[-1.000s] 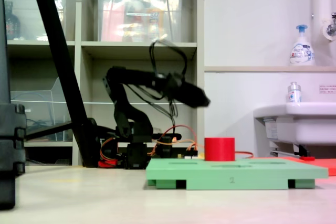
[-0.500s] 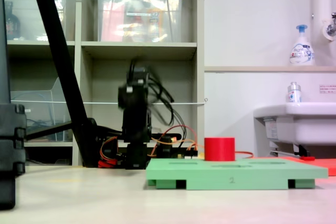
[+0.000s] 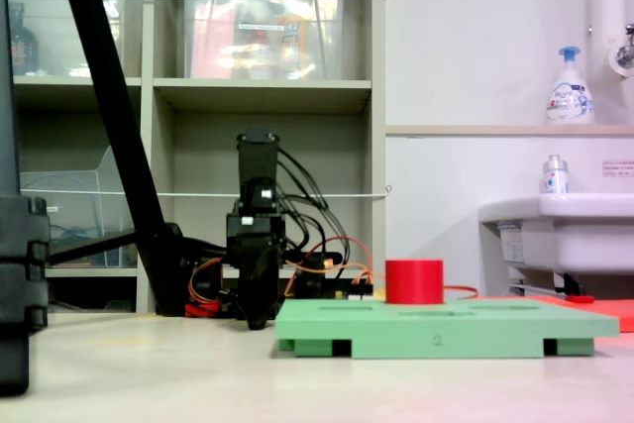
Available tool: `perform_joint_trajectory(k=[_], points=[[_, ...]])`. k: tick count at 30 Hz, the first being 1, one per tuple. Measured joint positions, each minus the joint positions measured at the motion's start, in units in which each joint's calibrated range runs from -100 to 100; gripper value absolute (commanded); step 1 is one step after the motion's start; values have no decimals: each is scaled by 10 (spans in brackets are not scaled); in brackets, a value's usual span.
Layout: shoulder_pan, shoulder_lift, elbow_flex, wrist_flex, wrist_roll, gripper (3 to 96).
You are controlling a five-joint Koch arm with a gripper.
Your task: Put the cylinder block into the corresponding hole
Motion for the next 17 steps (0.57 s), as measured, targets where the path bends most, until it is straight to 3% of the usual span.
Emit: perform_joint_trajectory(k=[17], points=[[0, 0, -17, 35, 0, 487]])
